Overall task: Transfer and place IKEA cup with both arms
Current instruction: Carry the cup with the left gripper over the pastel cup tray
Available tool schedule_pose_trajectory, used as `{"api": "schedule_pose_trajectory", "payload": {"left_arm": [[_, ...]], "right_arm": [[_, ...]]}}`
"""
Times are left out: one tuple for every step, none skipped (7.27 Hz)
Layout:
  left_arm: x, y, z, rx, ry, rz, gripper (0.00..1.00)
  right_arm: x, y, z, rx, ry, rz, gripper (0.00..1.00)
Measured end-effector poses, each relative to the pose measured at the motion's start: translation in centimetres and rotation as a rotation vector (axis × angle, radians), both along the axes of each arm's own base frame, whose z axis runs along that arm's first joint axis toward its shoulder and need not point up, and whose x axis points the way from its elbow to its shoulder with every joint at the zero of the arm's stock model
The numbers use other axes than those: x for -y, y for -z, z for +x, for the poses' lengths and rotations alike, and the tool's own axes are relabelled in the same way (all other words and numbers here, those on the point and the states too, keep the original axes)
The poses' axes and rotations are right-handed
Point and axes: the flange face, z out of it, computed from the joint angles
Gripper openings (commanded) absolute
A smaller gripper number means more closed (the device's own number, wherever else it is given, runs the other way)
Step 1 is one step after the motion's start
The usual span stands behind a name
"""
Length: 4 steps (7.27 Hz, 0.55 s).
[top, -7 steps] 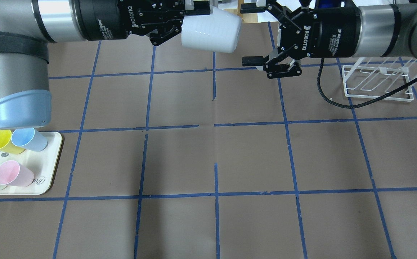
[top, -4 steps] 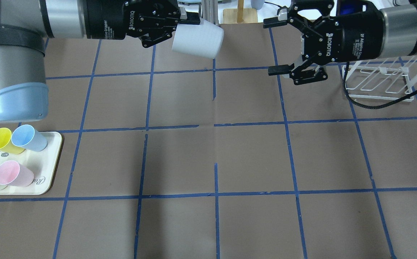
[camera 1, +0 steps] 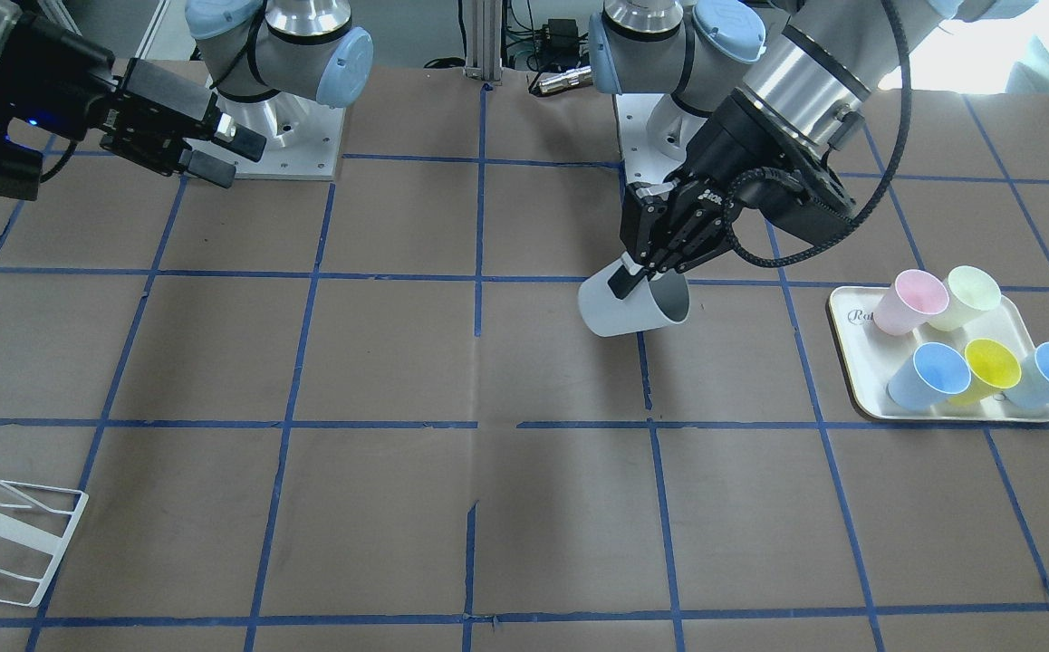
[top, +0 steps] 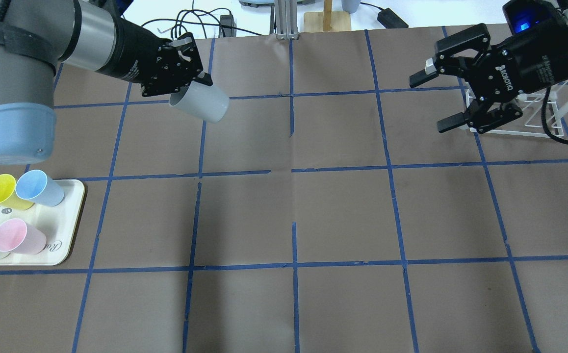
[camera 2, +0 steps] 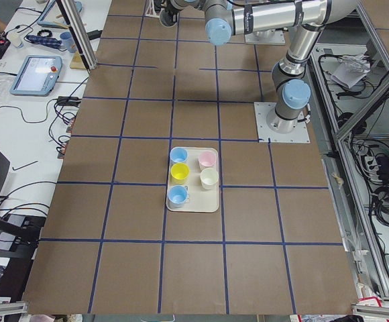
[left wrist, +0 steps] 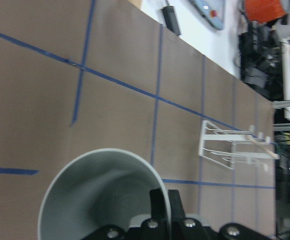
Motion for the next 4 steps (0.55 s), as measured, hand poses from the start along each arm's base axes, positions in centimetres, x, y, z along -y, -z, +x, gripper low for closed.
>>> {"api": "schedule_pose_trajectory", "payload": {"left_arm": [[-0.2, -0.3, 1.9, 0.191, 0.036, 0.025, 0.02], [-0.4, -0.6, 4.1, 0.328, 0.092, 0.056, 0.02], [-0.4, -0.7, 7.7, 0.409, 0.145, 0.086, 0.02], [-0.4, -0.5, 12.3, 0.45, 0.192, 0.107, 0.02]], "right_arm": [[-0.4, -0.2, -0.8, -0.143, -0.013, 0.002, 1.0], [-0.7, -0.4, -1.4, -0.261, -0.025, -0.001, 1.0], [-1.0, -0.6, -1.5, -0.377, -0.04, 0.001, 1.0], [-1.1, -0.8, -0.7, -0.493, -0.056, 0.0, 1.0]]}}
